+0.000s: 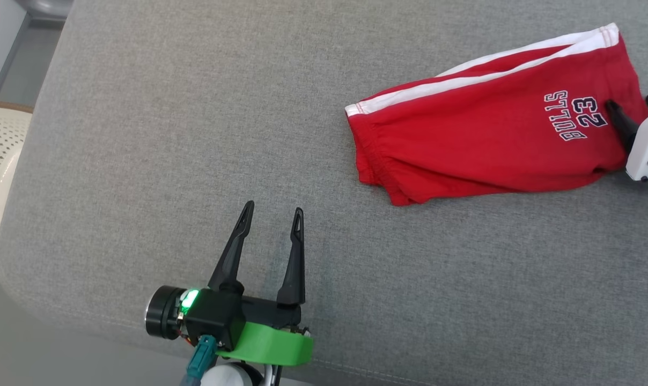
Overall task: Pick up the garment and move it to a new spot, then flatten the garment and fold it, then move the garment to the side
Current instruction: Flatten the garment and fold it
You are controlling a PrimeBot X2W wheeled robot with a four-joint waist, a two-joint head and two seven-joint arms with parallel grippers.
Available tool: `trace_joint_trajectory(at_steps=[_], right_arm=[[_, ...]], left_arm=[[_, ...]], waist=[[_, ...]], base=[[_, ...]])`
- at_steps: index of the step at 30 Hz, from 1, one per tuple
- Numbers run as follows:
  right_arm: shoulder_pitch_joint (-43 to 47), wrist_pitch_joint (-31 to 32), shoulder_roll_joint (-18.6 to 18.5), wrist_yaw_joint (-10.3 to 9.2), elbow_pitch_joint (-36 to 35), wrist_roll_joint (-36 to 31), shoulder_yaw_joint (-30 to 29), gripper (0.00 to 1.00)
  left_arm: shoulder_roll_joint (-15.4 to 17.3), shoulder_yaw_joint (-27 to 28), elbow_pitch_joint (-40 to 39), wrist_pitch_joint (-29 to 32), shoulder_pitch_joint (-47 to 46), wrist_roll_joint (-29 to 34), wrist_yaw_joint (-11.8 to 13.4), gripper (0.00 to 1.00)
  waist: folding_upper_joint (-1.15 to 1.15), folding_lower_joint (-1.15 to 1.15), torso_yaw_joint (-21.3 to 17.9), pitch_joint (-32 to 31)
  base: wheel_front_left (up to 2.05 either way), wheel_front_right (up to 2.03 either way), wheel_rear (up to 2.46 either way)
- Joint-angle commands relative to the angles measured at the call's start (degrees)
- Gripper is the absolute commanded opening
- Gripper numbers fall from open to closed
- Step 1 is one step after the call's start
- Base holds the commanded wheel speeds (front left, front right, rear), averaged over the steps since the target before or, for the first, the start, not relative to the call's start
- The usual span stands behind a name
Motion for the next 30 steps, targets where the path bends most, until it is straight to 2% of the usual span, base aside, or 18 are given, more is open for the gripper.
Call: trace_joint_trajectory(at_steps=[1, 3, 4, 5, 6, 11, 16, 26, 30], right_arm=[[-0.7, 0.5, 0.1, 0.01, 1.0, -0.5, 0.4, 1.0], [-0.6, 0.6, 0.8, 0.01, 2.2, -0.3, 0.8, 1.0], [-0.6, 0.4, 1.0, 0.01, 3.1, 0.3, 0.6, 0.51], [-0.5, 0.6, 1.1, 0.01, 3.5, 0.6, 0.7, 0.31], [-0.2, 0.8, 1.3, 0.0, 3.7, 1.0, 1.0, 0.0], [1.5, -0.3, 1.2, -0.05, 3.6, 3.3, 1.7, 0.0], [2.8, -2.2, 0.5, -0.06, 2.8, 4.8, 2.8, 0.0], [2.8, -4.6, -4.4, -0.05, -0.5, 4.2, 4.6, 0.0], [0.6, -4.1, -4.9, -0.04, -1.9, 3.1, 5.2, 0.0]], left_arm=[[0.0, -0.1, -0.1, -0.2, -0.9, -0.6, 0.3, 1.0], [0.0, -0.4, 0.1, -0.2, -1.2, -0.5, 0.4, 1.0], [0.0, -0.5, 0.3, -0.2, -1.3, -0.3, 0.4, 1.0], [0.0, -0.5, 0.4, -0.2, -1.4, -0.2, 0.4, 1.0], [0.0, -0.6, 0.6, -0.2, -1.5, -0.2, 0.4, 1.0], [0.0, -0.1, 1.4, -0.2, -1.4, 0.4, 0.2, 1.0], [0.0, 0.8, 1.6, -0.2, -0.3, 1.0, -0.3, 1.0], [0.0, 2.4, 2.0, -0.2, 0.3, 2.5, -1.6, 1.0], [0.0, 2.6, 2.2, -0.2, 0.0, 2.3, -2.1, 1.0]], waist=[[0.0, 0.0, 0.7, 0.9], [0.0, 0.0, 0.6, 1.0], [0.0, 0.0, 0.5, 1.0], [0.0, 0.0, 0.4, 1.0], [0.0, 0.0, 0.3, 0.9], [0.0, 0.0, -0.8, -0.1], [0.0, 0.0, -3.6, -1.9], [0.0, 0.0, -10.1, -3.9], [0.0, 0.0, -11.4, -4.2]], base=[[0.0, 0.0, 0.0], [0.0, 0.0, 0.0], [0.0, 0.0, 0.0], [0.0, 0.0, 0.0], [0.0, 0.0, 0.0], [0.0, 0.0, 0.0], [0.0, 0.0, 0.0], [0.0, 0.0, 0.0], [0.0, 0.0, 0.0]])
